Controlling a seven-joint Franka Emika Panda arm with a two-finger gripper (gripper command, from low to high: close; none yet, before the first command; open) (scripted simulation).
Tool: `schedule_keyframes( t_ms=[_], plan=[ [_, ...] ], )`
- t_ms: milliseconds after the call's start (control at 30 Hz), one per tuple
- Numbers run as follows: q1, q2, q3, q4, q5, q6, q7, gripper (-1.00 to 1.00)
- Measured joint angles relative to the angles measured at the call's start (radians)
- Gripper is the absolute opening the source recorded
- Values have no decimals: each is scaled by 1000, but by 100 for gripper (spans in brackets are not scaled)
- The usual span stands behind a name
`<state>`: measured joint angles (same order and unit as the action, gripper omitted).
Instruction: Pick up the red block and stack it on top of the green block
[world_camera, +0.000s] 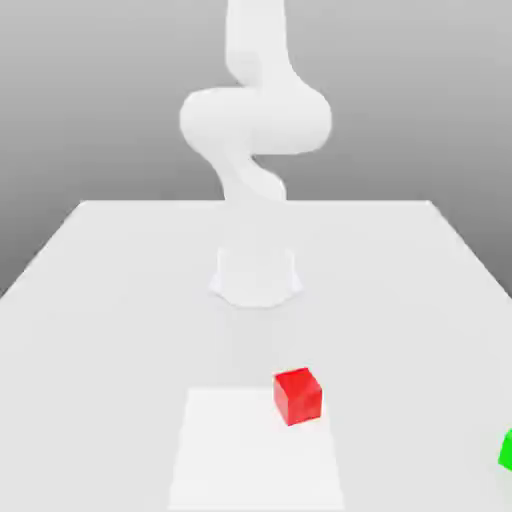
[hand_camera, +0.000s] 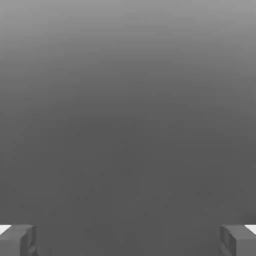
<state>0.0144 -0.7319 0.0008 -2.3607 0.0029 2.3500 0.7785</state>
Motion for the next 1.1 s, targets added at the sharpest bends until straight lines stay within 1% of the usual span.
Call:
schedule_keyframes(
  t_ms=[400,567,633,800,833,1033,1100],
  plan=[
    [87,402,8,-339,11,288,-121,0],
    [121,616,20,-492,5,437,-171,0],
    [124,711,23,-509,-2,511,-175,0],
    [134,899,11,-492,-20,671,-165,0],
    [136,925,9,-489,-21,693,-164,-100],
    [136,938,8,-487,-25,703,-160,-100],
    [132,902,12,-492,-23,673,-162,-100]
  ],
)
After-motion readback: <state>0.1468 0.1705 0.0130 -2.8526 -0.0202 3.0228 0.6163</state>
